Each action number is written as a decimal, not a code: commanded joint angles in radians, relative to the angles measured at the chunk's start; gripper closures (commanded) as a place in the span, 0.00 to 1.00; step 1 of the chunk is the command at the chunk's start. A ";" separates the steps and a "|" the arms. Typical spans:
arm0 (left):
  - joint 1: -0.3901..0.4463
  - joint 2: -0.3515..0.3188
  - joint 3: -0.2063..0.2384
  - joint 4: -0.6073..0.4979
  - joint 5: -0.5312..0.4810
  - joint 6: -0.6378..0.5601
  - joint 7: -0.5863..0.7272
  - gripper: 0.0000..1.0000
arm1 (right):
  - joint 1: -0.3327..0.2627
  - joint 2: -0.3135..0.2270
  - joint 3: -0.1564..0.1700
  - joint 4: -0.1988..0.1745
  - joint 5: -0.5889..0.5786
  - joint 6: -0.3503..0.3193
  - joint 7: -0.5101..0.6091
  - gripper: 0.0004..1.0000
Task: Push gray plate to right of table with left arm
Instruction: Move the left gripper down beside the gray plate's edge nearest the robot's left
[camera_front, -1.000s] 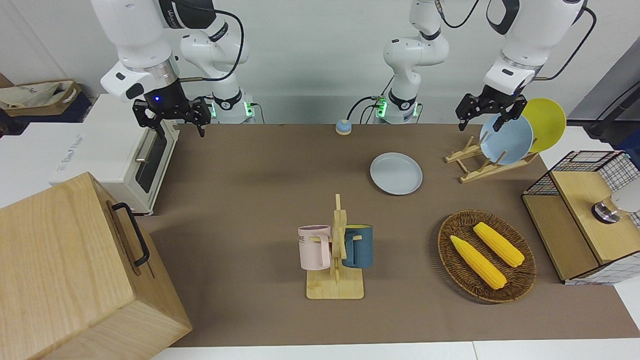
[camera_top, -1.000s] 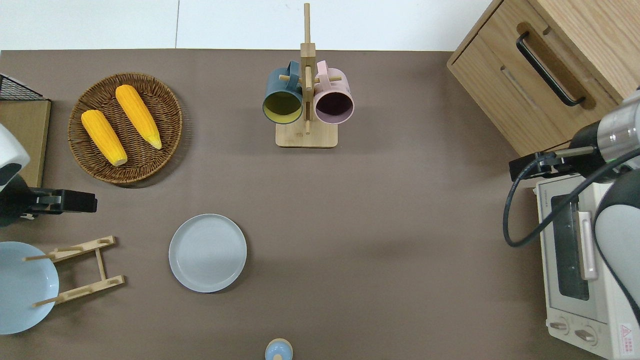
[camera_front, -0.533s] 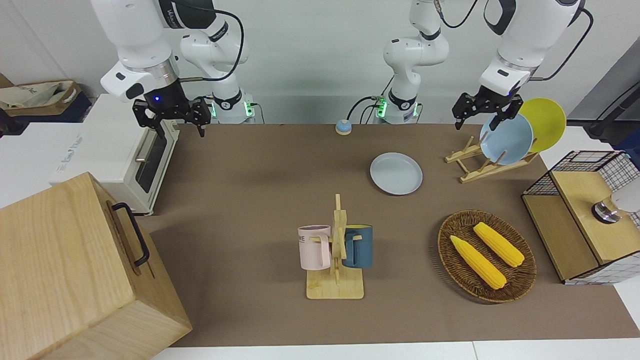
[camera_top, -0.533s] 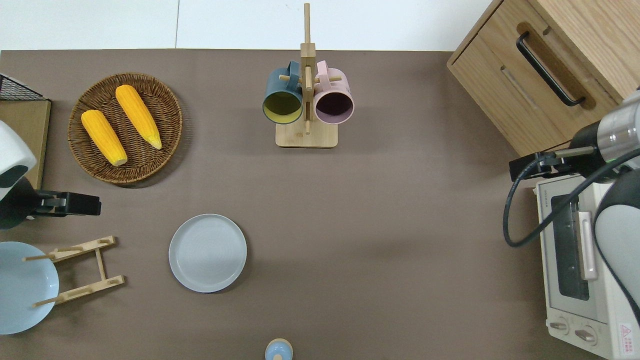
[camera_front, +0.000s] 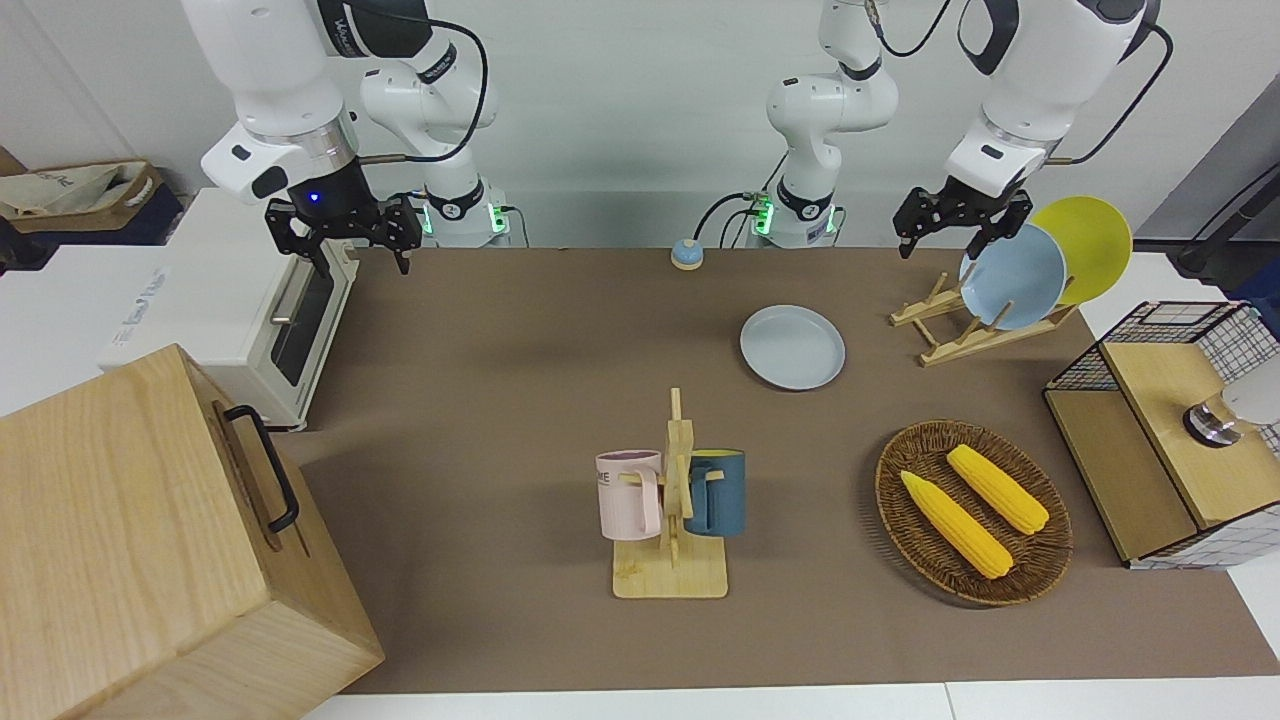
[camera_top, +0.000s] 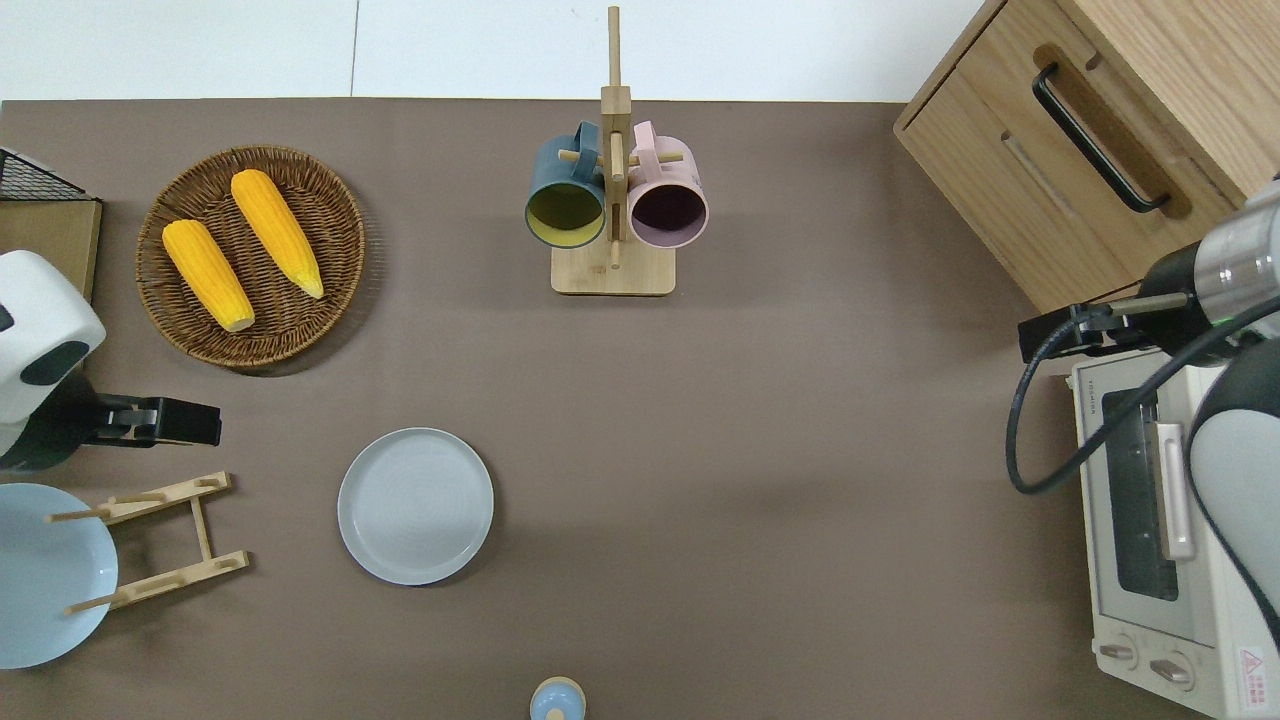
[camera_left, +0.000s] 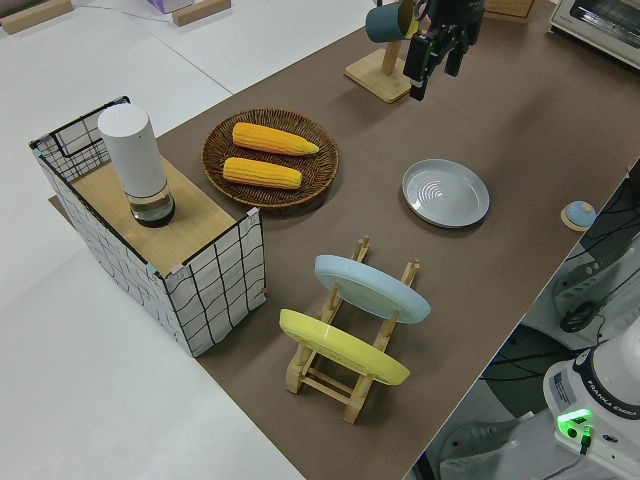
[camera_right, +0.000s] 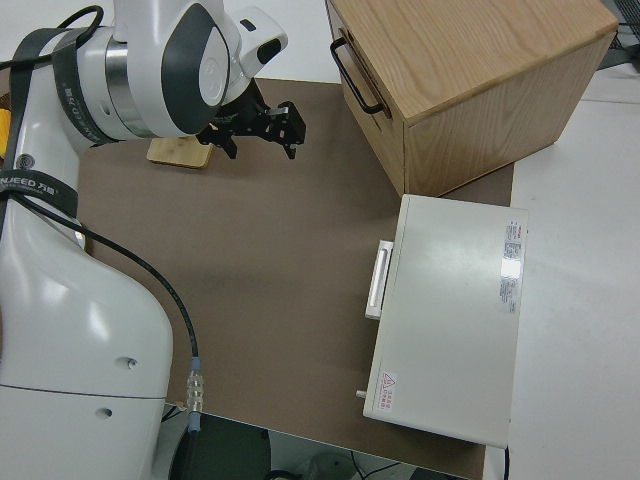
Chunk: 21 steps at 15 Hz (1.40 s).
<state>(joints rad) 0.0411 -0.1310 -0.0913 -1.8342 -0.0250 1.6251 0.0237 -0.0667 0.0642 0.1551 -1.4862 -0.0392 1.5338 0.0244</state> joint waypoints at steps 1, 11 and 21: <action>-0.014 -0.074 0.004 -0.140 -0.016 0.087 -0.019 0.01 | -0.001 -0.006 0.000 0.001 0.007 -0.011 0.003 0.02; -0.014 -0.140 -0.004 -0.387 -0.041 0.307 -0.021 0.01 | -0.001 -0.006 0.000 0.001 0.007 -0.011 0.003 0.02; -0.015 -0.157 -0.019 -0.576 -0.041 0.518 -0.074 0.01 | -0.001 -0.006 0.000 0.001 0.007 -0.011 0.003 0.02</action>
<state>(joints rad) 0.0335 -0.2522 -0.1072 -2.3380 -0.0571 2.0845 -0.0286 -0.0667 0.0642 0.1551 -1.4862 -0.0392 1.5338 0.0244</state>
